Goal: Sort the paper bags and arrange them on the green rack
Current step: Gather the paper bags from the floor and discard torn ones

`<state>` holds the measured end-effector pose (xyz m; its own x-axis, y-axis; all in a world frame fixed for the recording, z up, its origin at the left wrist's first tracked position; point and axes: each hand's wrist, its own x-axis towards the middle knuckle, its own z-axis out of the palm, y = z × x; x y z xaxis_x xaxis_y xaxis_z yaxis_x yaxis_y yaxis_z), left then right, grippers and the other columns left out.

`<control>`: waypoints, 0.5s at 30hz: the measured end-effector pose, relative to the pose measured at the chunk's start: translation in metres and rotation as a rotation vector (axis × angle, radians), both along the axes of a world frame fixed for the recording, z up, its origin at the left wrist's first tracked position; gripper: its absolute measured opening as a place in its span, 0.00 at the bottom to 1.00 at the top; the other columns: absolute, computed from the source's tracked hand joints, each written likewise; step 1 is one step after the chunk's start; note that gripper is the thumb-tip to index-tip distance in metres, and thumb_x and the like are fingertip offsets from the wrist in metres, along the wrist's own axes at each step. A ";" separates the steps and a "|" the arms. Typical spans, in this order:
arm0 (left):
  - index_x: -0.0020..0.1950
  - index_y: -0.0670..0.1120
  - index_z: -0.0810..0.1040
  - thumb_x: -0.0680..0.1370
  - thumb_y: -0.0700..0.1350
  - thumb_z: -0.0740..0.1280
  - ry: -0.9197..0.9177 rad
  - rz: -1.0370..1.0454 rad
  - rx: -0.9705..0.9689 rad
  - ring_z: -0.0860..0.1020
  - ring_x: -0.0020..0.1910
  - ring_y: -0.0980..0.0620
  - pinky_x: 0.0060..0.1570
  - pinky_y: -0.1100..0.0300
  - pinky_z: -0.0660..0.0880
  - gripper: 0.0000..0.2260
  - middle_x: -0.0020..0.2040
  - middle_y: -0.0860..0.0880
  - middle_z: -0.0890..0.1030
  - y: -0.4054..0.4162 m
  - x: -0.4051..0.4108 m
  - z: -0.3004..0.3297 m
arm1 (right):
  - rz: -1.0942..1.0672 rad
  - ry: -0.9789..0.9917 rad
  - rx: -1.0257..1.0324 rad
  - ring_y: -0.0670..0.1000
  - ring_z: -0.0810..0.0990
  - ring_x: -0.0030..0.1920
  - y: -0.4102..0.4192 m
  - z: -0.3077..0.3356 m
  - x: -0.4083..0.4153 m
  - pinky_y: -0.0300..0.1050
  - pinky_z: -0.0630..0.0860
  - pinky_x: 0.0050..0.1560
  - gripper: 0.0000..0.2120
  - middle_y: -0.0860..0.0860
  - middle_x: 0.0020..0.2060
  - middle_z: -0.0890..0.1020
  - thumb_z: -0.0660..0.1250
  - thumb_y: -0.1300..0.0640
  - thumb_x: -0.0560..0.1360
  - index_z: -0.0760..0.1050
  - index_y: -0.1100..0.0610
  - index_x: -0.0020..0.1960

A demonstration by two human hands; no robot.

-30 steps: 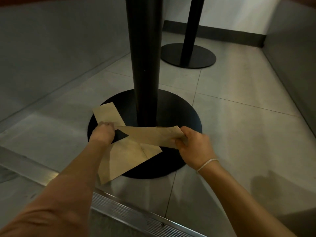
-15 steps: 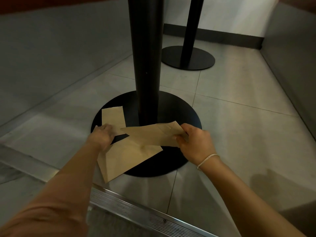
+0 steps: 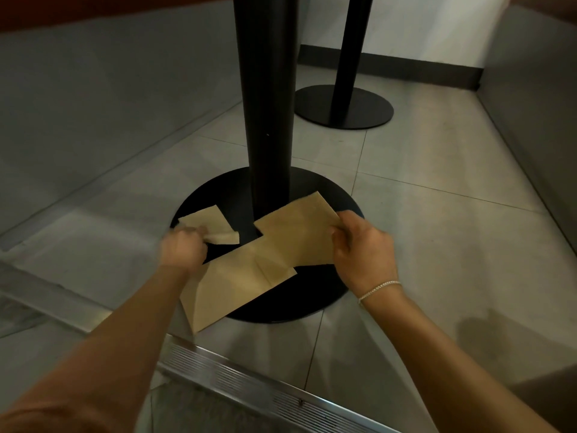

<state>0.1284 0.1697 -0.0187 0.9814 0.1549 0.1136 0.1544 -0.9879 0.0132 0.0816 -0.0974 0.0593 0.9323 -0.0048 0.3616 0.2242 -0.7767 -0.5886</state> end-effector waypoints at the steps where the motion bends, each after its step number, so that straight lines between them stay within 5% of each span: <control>1: 0.57 0.40 0.79 0.74 0.37 0.64 -0.092 -0.022 -0.036 0.74 0.52 0.39 0.49 0.50 0.71 0.13 0.46 0.39 0.81 -0.002 -0.002 0.005 | -0.009 -0.042 0.013 0.50 0.75 0.38 -0.001 0.002 -0.001 0.41 0.73 0.38 0.09 0.55 0.42 0.81 0.61 0.63 0.78 0.78 0.59 0.54; 3: 0.46 0.39 0.81 0.72 0.41 0.64 -0.237 -0.091 -0.118 0.75 0.45 0.39 0.44 0.52 0.70 0.08 0.38 0.41 0.80 -0.004 -0.001 0.016 | -0.021 -0.106 0.036 0.55 0.78 0.41 -0.002 0.005 -0.003 0.46 0.76 0.39 0.10 0.56 0.45 0.81 0.61 0.65 0.77 0.78 0.60 0.56; 7: 0.41 0.46 0.80 0.69 0.50 0.59 -0.094 -0.329 -0.223 0.73 0.42 0.49 0.43 0.57 0.70 0.12 0.35 0.50 0.78 -0.038 -0.013 0.056 | 0.008 -0.118 0.066 0.56 0.79 0.44 0.000 0.011 -0.001 0.49 0.77 0.41 0.12 0.56 0.46 0.80 0.60 0.63 0.78 0.76 0.59 0.58; 10: 0.41 0.49 0.78 0.73 0.46 0.66 0.021 -0.431 -0.420 0.71 0.37 0.58 0.37 0.64 0.67 0.03 0.35 0.55 0.74 -0.068 -0.015 0.082 | 0.112 -0.084 0.007 0.55 0.78 0.45 0.003 0.011 -0.001 0.51 0.77 0.43 0.11 0.55 0.46 0.80 0.59 0.59 0.79 0.77 0.58 0.58; 15: 0.38 0.47 0.78 0.73 0.40 0.69 0.094 -0.478 -0.739 0.71 0.30 0.62 0.32 0.72 0.67 0.05 0.31 0.55 0.74 -0.096 -0.011 0.096 | 0.197 0.136 -0.112 0.53 0.78 0.43 0.002 0.011 -0.005 0.50 0.79 0.48 0.11 0.53 0.44 0.79 0.59 0.53 0.80 0.75 0.56 0.57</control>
